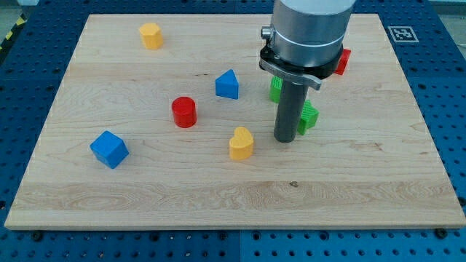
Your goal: Move green star towards red star
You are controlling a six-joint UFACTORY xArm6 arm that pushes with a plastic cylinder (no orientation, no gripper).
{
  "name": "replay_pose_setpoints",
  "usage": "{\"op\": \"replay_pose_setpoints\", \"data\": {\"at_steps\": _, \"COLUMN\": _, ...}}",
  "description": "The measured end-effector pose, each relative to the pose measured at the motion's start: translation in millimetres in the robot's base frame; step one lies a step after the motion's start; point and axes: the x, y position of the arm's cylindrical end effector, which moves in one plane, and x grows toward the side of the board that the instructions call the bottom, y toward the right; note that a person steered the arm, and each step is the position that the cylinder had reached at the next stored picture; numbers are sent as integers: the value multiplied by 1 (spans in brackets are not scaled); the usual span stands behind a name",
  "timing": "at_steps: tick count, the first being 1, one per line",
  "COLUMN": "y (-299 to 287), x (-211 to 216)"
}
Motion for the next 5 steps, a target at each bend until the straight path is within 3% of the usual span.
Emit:
{"op": "replay_pose_setpoints", "data": {"at_steps": 3, "y": 35, "x": -1}}
{"op": "replay_pose_setpoints", "data": {"at_steps": 5, "y": -23, "x": -14}}
